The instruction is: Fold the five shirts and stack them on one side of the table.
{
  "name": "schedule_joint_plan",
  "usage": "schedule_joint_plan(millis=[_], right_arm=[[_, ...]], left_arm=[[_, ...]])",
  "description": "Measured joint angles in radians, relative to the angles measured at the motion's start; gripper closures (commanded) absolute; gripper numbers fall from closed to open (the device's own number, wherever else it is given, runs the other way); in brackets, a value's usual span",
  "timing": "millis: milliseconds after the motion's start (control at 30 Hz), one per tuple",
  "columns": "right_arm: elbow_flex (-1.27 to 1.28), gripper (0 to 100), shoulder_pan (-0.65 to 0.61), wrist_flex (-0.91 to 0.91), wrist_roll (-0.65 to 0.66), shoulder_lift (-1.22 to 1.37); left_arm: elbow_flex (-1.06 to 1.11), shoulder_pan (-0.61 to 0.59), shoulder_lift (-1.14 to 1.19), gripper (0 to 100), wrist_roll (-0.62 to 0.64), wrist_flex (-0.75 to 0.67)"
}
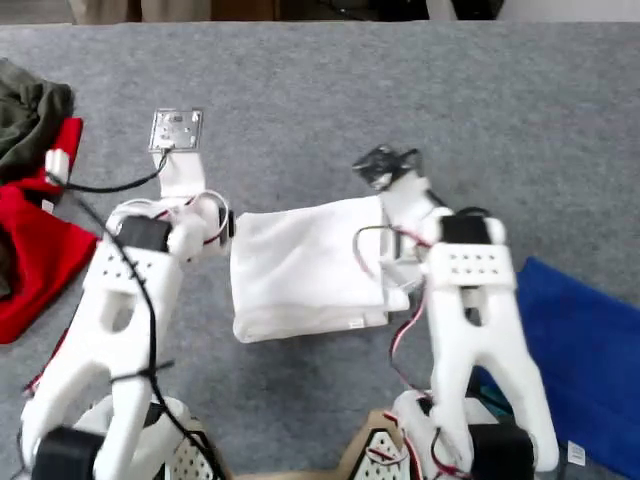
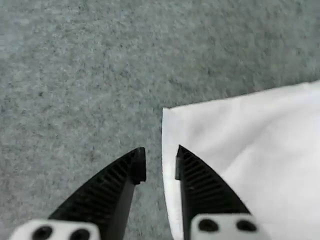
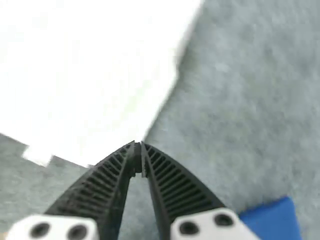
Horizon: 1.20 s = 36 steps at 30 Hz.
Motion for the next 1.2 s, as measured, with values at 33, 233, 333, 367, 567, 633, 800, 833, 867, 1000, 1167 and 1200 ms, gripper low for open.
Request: schedule_joint_plan(millis=[33, 233, 333, 367, 567, 633, 800, 833, 867, 1000, 1167, 1200], right_arm=[[0.0, 99.3, -0.023, 0.0, -0.011, -0.003], [0.114, 99.3, -0.046, -0.095, -0.038, -0.009], [0.184, 99.3, -0.048, -0.146, -0.048, -0.009], [0.203, 99.3, -0.055, -0.163, -0.06, -0.009], [0.235, 99.3, -0.098, -0.199, -0.115, -0.009], [0.233, 99.3, -0.098, -0.198, -0.121, -0.009], [0.153, 99.3, -0.098, -0.112, -0.124, -0.009], [0.135, 99.3, -0.098, -0.092, -0.124, -0.009], [0.12, 99.3, -0.098, -0.075, -0.124, -0.009], [0.095, 99.3, -0.101, -0.049, -0.124, -0.009], [0.106, 99.3, -0.149, -0.054, -0.124, -0.009], [0.121, 99.3, -0.15, -0.066, -0.124, -0.009]], left_arm=[[0.0, -0.003, 0.041, 98, 0.023, -0.041], [-0.002, -0.005, 0.259, 98, 0.204, -0.233], [-0.014, -0.005, 0.31, 98, 0.262, -0.25], [-0.014, -0.005, 0.315, 98, 0.276, -0.253], [-0.018, -0.003, 0.328, 98, 0.298, -0.256], [-0.018, 0.014, 0.33, 98, 0.301, -0.256], [-0.018, 0.037, 0.33, 98, 0.324, -0.255], [-0.02, 0.037, 0.33, 98, 0.325, -0.244], [-0.031, 0.037, 0.331, 98, 0.325, -0.224], [-0.058, 0.043, 0.313, 98, 0.345, -0.155], [-0.06, 0.114, 0.311, 98, 0.356, -0.15], [-0.057, 0.13, 0.311, 98, 0.356, -0.15]])
